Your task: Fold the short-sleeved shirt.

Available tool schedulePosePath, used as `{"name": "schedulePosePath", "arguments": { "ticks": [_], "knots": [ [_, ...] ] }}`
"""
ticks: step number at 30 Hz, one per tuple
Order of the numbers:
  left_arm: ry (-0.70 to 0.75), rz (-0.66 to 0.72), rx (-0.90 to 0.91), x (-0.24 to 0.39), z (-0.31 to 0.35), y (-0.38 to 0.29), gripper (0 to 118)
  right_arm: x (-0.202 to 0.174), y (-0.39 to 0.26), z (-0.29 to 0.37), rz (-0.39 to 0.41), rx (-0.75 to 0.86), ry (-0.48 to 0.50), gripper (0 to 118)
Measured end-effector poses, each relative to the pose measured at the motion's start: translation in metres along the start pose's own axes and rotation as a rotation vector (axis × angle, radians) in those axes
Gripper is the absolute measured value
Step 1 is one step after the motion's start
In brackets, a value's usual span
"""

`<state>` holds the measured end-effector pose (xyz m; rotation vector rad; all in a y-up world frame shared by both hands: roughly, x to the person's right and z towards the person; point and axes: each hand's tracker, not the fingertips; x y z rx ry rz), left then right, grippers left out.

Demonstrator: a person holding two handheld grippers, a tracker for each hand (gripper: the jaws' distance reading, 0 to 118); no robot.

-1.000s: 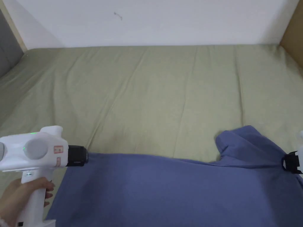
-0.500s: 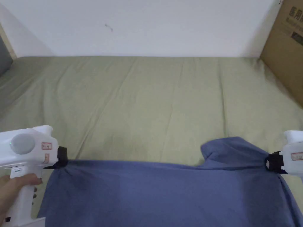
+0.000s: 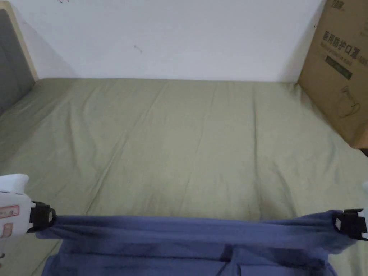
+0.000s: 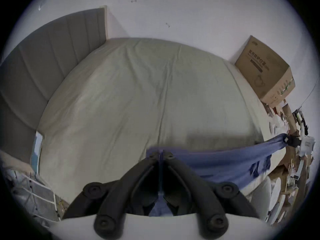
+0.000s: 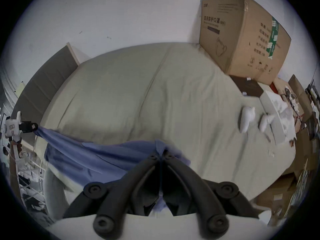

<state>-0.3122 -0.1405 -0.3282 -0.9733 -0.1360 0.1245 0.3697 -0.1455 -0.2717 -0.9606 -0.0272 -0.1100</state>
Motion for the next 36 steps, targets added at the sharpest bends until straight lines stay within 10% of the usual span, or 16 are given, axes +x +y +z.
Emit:
{"name": "schedulePosePath", "arguments": {
  "ticks": [9,11,13,16,17,23,24,26,27,36],
  "knots": [
    [0.039,0.093,-0.148,-0.013,-0.029,-0.108,2,-0.062,-0.128,0.001,-0.036,-0.167,-0.008,0],
    [0.030,0.136,-0.148,-0.018,-0.033,-0.114,8,-0.051,-0.128,0.000,-0.092,-0.145,-0.004,21],
    [0.032,0.182,-0.125,-0.018,-0.032,-0.114,36,-0.056,-0.131,0.006,-0.132,-0.140,-0.025,52],
    [0.073,0.104,-0.100,-0.012,-0.026,-0.112,107,-0.042,-0.124,0.013,-0.123,-0.127,-0.022,54],
    [0.097,0.068,-0.099,-0.011,-0.024,-0.109,108,-0.044,-0.123,0.018,-0.123,-0.122,-0.038,54],
    [0.024,0.068,-0.025,-0.001,0.020,-0.098,97,-0.058,-0.098,0.043,-0.095,-0.014,-0.024,52],
    [-0.037,0.062,0.021,-0.001,0.027,-0.097,80,-0.067,-0.093,0.045,-0.055,0.019,-0.044,44],
    [-0.100,0.063,0.036,0.004,0.029,-0.100,8,-0.085,-0.084,0.045,-0.012,0.061,-0.098,3],
    [-0.142,0.067,0.051,0.009,0.029,-0.104,2,-0.092,-0.084,0.038,-0.027,0.068,-0.077,2],
    [-0.045,0.223,0.005,-0.048,0.026,-0.134,0,-0.165,-0.085,-0.008,-0.034,0.010,0.118,0]
  ]
}}
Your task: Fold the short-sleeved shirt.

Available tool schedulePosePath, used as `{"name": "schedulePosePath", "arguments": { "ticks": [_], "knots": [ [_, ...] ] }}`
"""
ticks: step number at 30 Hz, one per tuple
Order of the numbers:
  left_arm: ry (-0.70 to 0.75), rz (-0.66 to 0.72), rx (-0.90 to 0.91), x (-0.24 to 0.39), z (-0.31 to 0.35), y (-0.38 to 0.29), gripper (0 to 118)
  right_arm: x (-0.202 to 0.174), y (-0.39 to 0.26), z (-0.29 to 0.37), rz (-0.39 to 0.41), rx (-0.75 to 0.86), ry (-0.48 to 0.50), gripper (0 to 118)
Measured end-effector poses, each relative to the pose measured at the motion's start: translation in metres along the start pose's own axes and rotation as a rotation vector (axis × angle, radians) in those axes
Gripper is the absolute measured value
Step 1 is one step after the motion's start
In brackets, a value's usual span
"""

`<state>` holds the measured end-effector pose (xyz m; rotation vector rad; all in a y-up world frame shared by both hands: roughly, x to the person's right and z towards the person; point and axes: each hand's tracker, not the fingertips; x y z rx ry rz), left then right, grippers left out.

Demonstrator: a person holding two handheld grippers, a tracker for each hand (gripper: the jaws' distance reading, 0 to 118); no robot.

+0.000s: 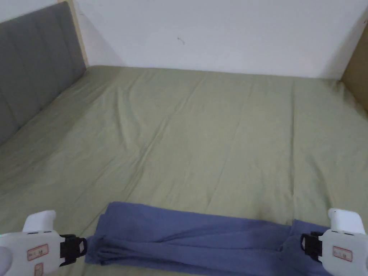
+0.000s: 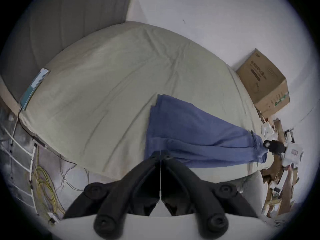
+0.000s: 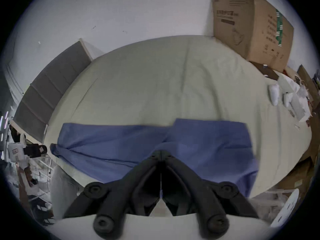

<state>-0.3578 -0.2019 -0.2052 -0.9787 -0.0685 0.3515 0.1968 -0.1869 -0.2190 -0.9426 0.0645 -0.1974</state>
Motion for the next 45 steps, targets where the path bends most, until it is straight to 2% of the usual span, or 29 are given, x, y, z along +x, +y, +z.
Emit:
{"name": "schedulePosePath", "arguments": {
  "ticks": [1,2,3,4,5,6,10,11,13,14,15,16,17,19,20,22,28,32,34,39,45],
  "knots": [
    [-0.002,0.006,0.008,-0.002,0.001,0.000,11,-0.004,0.001,-0.005,0.002,-0.012,0.011,0],
    [-0.011,0.022,0.007,-0.007,0.001,0.002,31,-0.008,0.002,-0.010,0.008,-0.017,0.010,0],
    [-0.042,0.055,-0.006,-0.010,-0.002,0.003,59,-0.010,0.003,-0.016,0.018,-0.028,0.012,0],
    [-0.072,0.093,-0.016,-0.014,-0.004,0.003,95,-0.014,0.005,-0.021,0.027,-0.037,0.013,0],
    [-0.104,0.129,-0.012,-0.018,-0.011,0.003,113,-0.016,0.007,-0.023,0.031,-0.039,0.014,0],
    [-0.148,0.160,-0.013,-0.020,-0.018,0.002,118,-0.020,0.009,-0.027,0.034,-0.043,0.017,0],
    [-0.239,0.236,-0.048,-0.022,-0.048,0.002,118,-0.018,0.005,-0.022,0.039,-0.052,0.029,0],
    [-0.255,0.259,-0.090,-0.022,-0.060,0.003,116,-0.031,0.011,-0.031,0.046,-0.058,0.029,0],
    [-0.307,0.277,-0.136,-0.019,-0.080,0.002,102,-0.029,0.009,-0.031,0.060,-0.066,0.027,0],
    [-0.310,0.291,-0.153,-0.020,-0.093,-0.002,102,-0.027,0.007,-0.030,0.064,-0.070,0.026,0],
    [-0.214,0.288,-0.154,-0.020,-0.097,-0.004,98,-0.049,0.018,-0.042,0.066,-0.075,0.025,0],
    [-0.200,0.303,-0.121,-0.021,-0.089,-0.003,90,-0.050,0.018,-0.042,0.065,-0.078,0.023,0],
    [-0.200,0.297,-0.116,-0.024,-0.087,-0.001,76,-0.051,0.018,-0.042,0.059,-0.079,0.020,0],
    [-0.133,0.266,-0.117,-0.037,-0.079,0.000,15,-0.047,0.015,-0.044,0.032,-0.083,0.027,0],
    [-0.278,0.368,-0.126,-0.047,-0.083,-0.003,15,-0.044,0.014,-0.047,0.017,-0.091,0.038,0],
    [-0.280,0.425,-0.136,-0.053,-0.081,-0.004,14,-0.044,0.011,-0.050,0.007,-0.102,0.035,0],
    [-0.247,0.371,-0.119,-0.039,-0.071,0.006,13,-0.034,0.005,-0.045,-0.011,-0.111,0.021,0],
    [-0.253,0.298,-0.040,-0.009,-0.040,0.031,13,-0.016,0.005,-0.032,-0.041,-0.084,0.003,0],
    [-0.267,0.224,-0.003,0.021,-0.020,0.049,13,-0.004,0.005,-0.024,-0.074,-0.067,0.003,0],
    [-0.277,-0.066,0.043,0.130,0.012,0.076,13,0.031,0.001,-0.005,-0.154,-0.018,-0.011,0],
    [-0.376,-0.498,0.008,0.270,-0.006,0.047,13,0.081,-0.013,0.011,-0.290,0.024,-0.025,0]
  ]
}}
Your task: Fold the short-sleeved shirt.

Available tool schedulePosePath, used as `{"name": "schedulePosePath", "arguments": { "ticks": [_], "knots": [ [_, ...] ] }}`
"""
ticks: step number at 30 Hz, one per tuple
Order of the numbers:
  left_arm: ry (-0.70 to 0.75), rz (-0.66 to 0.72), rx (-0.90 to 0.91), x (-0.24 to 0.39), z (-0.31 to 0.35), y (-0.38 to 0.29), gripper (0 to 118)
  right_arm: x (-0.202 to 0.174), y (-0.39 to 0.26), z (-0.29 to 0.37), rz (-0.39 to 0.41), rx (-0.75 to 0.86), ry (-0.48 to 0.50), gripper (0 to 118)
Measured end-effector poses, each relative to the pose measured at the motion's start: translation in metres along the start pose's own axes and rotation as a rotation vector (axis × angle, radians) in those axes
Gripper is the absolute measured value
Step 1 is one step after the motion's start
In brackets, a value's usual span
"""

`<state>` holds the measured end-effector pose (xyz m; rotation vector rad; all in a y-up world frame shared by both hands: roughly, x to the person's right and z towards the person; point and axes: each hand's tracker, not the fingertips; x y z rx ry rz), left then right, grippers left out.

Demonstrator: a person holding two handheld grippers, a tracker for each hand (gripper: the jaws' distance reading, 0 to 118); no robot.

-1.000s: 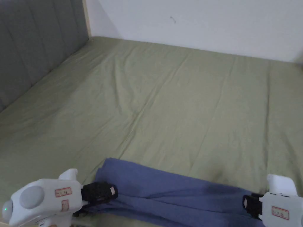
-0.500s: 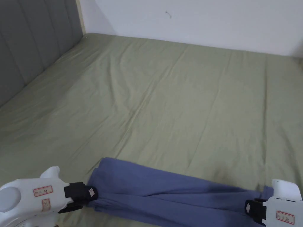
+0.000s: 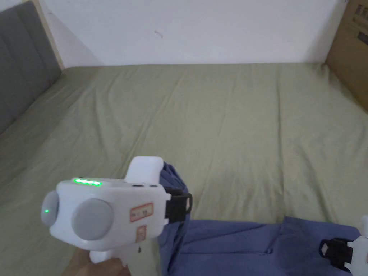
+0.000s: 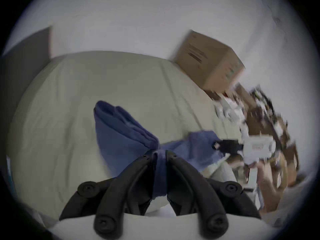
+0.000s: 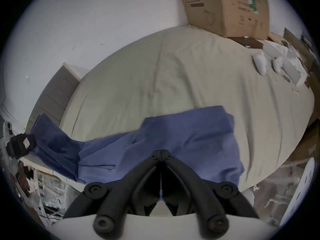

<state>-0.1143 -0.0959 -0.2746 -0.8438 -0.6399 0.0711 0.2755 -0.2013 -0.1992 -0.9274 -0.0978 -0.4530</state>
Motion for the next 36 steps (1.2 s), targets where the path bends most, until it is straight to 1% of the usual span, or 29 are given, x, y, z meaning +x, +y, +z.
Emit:
{"name": "schedulePosePath", "arguments": {
  "ticks": [3,6,7,8,9,10,11,12,13,14,16,17,18,19,20,21,22,24,26,27,28,30,33,34,36],
  "knots": [
    [-0.088,-0.134,-0.108,0.054,-0.052,-0.011,13,0.020,-0.004,0.006,-0.046,0.014,-0.028,0],
    [-0.069,-0.190,-0.162,0.079,-0.110,-0.038,13,0.037,-0.012,0.015,-0.070,0.023,-0.042,0],
    [-0.056,-0.187,-0.167,0.081,-0.131,-0.048,17,0.042,-0.014,0.018,-0.077,0.020,-0.050,0],
    [0.003,-0.184,-0.212,0.083,-0.149,-0.059,24,0.047,-0.016,0.019,-0.082,0.016,-0.058,0],
    [0.040,-0.173,-0.278,0.082,-0.164,-0.066,37,0.051,-0.017,0.021,-0.086,0.010,-0.068,0],
    [0.020,-0.142,-0.318,0.078,-0.173,-0.074,63,0.053,-0.018,0.021,-0.088,0.006,-0.079,0],
    [0.000,-0.120,-0.346,0.076,-0.178,-0.079,79,0.058,-0.020,0.023,-0.093,0.004,-0.089,0],
    [-0.035,-0.095,-0.341,0.071,-0.172,-0.082,85,0.061,-0.021,0.025,-0.097,0.002,-0.096,0],
    [-0.077,-0.079,-0.299,0.069,-0.166,-0.082,90,0.061,-0.021,0.025,-0.100,0.003,-0.097,0],
    [-0.091,-0.076,-0.278,0.066,-0.161,-0.078,94,0.063,-0.021,0.027,-0.101,0.005,-0.100,0],
    [-0.107,-0.056,-0.293,0.060,-0.146,-0.067,95,0.062,-0.018,0.028,-0.098,0.007,-0.104,0],
    [-0.103,-0.028,-0.285,0.053,-0.139,-0.061,95,0.059,-0.017,0.028,-0.086,0.013,-0.107,0],
    [-0.098,0.018,-0.262,0.046,-0.131,-0.054,92,0.048,-0.016,0.032,-0.071,0.018,-0.107,0],
    [-0.113,0.058,-0.240,0.038,-0.122,-0.048,78,0.044,-0.015,0.033,-0.058,0.024,-0.106,0],
    [-0.149,0.106,-0.201,0.026,-0.113,-0.043,53,0.039,-0.014,0.033,-0.052,0.031,-0.102,0],
    [-0.170,0.161,-0.160,0.016,-0.102,-0.038,24,0.036,-0.013,0.034,-0.048,0.036,-0.089,0],
    [-0.176,0.209,-0.139,0.006,-0.095,-0.034,5,0.032,-0.010,0.034,-0.045,0.038,-0.074,0],
    [-0.106,0.259,-0.113,-0.008,-0.083,-0.032,4,0.024,-0.008,0.032,-0.036,0.040,-0.066,0],
    [-0.027,0.224,-0.113,-0.020,-0.084,-0.037,1,0.020,-0.007,0.029,-0.024,0.037,-0.064,0],
    [0.009,0.235,-0.126,-0.025,-0.088,-0.040,1,0.018,-0.007,0.027,-0.020,0.036,-0.057,0],
    [0.012,0.252,-0.158,-0.026,-0.095,-0.046,1,0.016,-0.007,0.026,-0.017,0.031,-0.051,0],
    [-0.050,0.290,-0.213,-0.027,-0.113,-0.059,1,0.015,-0.007,0.022,-0.011,0.025,-0.048,0],
    [-0.097,0.294,-0.283,-0.006,-0.141,-0.076,1,0.013,-0.009,0.019,-0.009,0.016,-0.049,0],
    [-0.082,0.243,-0.289,0.000,-0.148,-0.079,1,0.013,-0.010,0.020,-0.010,0.013,-0.049,0],
    [-0.101,0.240,-0.307,0.017,-0.157,-0.083,1,0.014,-0.010,0.019,-0.015,0.008,-0.048,0]
  ]
}}
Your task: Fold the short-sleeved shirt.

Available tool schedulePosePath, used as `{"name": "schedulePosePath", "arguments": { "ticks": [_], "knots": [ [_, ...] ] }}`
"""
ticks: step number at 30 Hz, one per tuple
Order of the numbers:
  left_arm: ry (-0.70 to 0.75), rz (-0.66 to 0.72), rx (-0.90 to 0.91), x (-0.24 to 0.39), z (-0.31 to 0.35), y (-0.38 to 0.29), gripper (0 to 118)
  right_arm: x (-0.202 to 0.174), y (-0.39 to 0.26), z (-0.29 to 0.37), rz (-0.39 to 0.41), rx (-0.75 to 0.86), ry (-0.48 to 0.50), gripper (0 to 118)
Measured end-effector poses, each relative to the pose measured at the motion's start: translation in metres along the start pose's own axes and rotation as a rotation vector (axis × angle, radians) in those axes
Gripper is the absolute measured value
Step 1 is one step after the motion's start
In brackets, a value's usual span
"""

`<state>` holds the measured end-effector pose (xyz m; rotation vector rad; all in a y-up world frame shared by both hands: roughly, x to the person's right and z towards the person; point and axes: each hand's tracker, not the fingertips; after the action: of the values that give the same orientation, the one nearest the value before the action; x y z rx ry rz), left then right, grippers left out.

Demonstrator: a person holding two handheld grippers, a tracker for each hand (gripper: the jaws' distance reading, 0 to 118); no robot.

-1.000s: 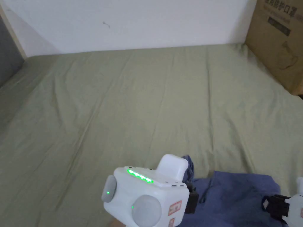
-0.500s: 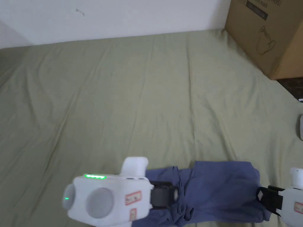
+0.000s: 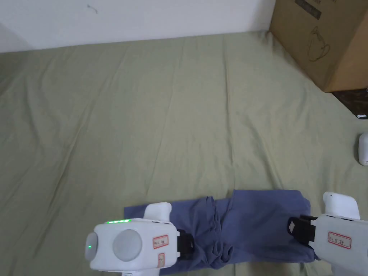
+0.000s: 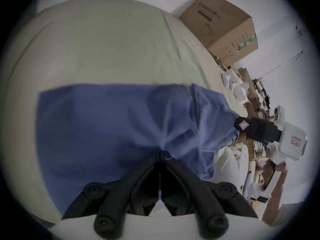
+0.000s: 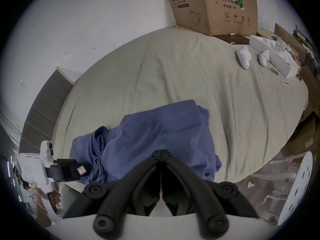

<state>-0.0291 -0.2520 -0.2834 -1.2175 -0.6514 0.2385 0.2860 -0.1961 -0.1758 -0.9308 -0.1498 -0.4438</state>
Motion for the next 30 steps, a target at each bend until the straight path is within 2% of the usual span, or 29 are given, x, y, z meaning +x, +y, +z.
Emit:
{"name": "schedulePosePath", "arguments": {
  "ticks": [5,8,13,14,18,22,24,28,30],
  "knots": [
    [-0.081,0.028,-0.042,0.023,-0.018,0.005,1,0.009,0.003,0.003,-0.020,-0.001,0.001,0],
    [-0.007,-0.037,-0.082,0.038,-0.034,0.005,1,0.011,0.003,0.004,-0.018,0.001,-0.002,0],
    [-0.027,-0.060,-0.076,0.045,-0.022,0.001,1,0.014,0.003,0.005,-0.010,-0.005,-0.007,0],
    [-0.125,-0.056,-0.090,0.047,-0.024,0.000,1,0.015,0.003,0.004,-0.007,-0.003,-0.011,0],
    [-0.153,-0.044,-0.105,0.040,-0.027,-0.008,1,0.005,0.002,0.009,-0.002,-0.004,-0.023,0],
    [-0.203,0.006,-0.082,0.016,0.003,-0.008,0,-0.010,0.001,0.018,0.022,0.008,-0.023,0],
    [-0.186,0.043,0.013,-0.011,0.038,-0.003,0,-0.018,0.003,0.021,0.038,0.015,-0.021,0],
    [-0.222,0.210,0.174,-0.083,0.097,0.003,1,-0.035,0.007,0.021,0.068,0.021,-0.012,0],
    [-0.194,0.254,0.201,-0.115,0.116,-0.001,8,-0.044,0.008,0.016,0.085,0.019,-0.006,0]
  ]
}}
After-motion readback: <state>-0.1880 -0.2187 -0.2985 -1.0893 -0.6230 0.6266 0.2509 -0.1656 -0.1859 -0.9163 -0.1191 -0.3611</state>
